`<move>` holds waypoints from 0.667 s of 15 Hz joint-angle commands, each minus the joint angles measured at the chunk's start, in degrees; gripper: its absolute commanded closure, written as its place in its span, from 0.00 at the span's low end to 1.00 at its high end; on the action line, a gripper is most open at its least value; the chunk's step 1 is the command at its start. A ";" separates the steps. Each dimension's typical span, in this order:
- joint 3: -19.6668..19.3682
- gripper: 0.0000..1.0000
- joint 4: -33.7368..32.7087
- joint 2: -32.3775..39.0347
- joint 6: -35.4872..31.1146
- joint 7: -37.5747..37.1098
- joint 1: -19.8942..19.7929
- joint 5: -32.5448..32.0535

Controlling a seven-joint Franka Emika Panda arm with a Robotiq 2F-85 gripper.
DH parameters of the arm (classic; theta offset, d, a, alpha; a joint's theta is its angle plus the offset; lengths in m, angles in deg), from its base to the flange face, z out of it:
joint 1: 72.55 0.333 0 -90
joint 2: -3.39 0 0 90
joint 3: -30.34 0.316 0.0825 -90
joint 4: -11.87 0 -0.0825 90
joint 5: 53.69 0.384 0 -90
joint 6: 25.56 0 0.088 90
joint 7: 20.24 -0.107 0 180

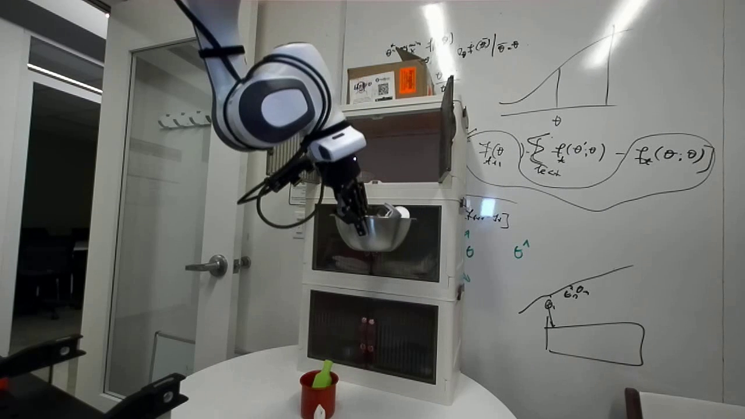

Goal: Remove the silver bowl from the top cabinet and put it on the table

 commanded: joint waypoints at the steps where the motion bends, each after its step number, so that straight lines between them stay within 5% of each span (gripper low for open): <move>1: 10.91 0.99 -1.32 11.54 -14.15 -9.62 -10.28 -4.93; 4: 15.20 0.99 -3.09 23.18 -20.65 -15.92 -18.01 -12.05; 10: 14.37 0.99 -12.56 45.35 -24.31 -14.71 -27.91 -15.42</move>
